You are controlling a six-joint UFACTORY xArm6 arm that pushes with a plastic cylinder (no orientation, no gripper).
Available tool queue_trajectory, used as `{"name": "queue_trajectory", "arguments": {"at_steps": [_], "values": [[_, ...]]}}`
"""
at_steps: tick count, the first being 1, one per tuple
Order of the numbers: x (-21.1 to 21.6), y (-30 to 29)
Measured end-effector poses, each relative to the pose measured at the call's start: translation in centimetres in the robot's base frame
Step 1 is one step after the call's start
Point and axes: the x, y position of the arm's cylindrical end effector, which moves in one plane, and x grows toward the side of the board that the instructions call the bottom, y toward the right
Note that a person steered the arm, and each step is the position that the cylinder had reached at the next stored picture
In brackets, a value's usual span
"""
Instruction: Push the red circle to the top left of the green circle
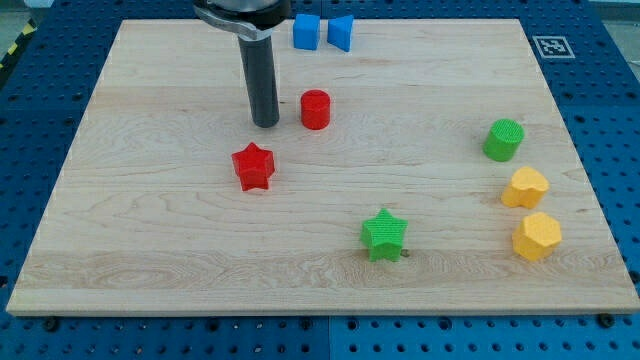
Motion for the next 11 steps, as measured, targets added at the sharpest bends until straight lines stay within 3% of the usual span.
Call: {"name": "queue_trajectory", "arguments": {"at_steps": [1, 7, 10, 11], "values": [[-0.2, 0.5], [-3.5, 21.1], [-3.9, 22.0], [-5.9, 19.5]]}}
